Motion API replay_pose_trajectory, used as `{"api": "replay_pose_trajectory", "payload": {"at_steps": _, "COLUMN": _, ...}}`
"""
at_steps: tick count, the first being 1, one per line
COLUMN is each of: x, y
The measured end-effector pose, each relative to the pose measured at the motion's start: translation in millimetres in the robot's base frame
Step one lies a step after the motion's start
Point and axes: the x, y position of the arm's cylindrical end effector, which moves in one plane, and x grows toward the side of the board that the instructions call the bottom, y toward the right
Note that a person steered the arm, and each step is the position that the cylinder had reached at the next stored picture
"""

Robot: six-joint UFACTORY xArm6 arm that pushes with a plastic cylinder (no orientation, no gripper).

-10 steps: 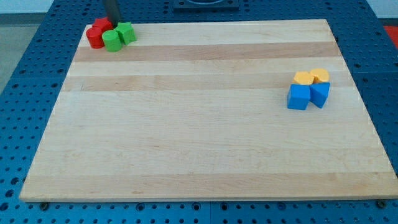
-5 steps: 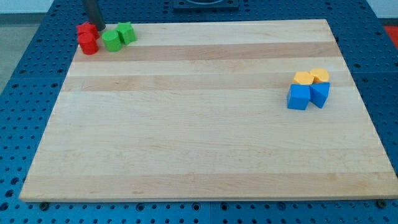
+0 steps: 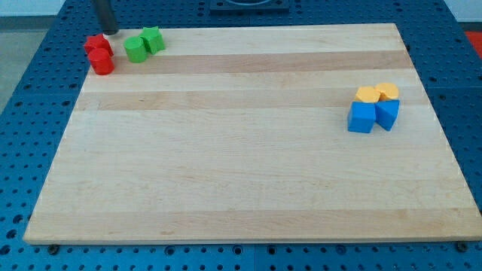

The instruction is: Move the red blocks to the center left

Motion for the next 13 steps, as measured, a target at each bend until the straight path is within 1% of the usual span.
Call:
{"api": "replay_pose_trajectory", "payload": {"at_steps": 1, "x": 4, "y": -6}}
{"api": "replay_pose_trajectory", "payload": {"at_steps": 4, "x": 38, "y": -1}}
{"api": "replay_pose_trajectory", "payload": {"at_steps": 9, "x": 118, "y": 5}}
{"api": "replay_pose_trajectory", "payload": {"at_steps": 12, "x": 165, "y": 24}}
{"api": "replay_pose_trajectory", "payload": {"at_steps": 13, "x": 174, "y": 29}}
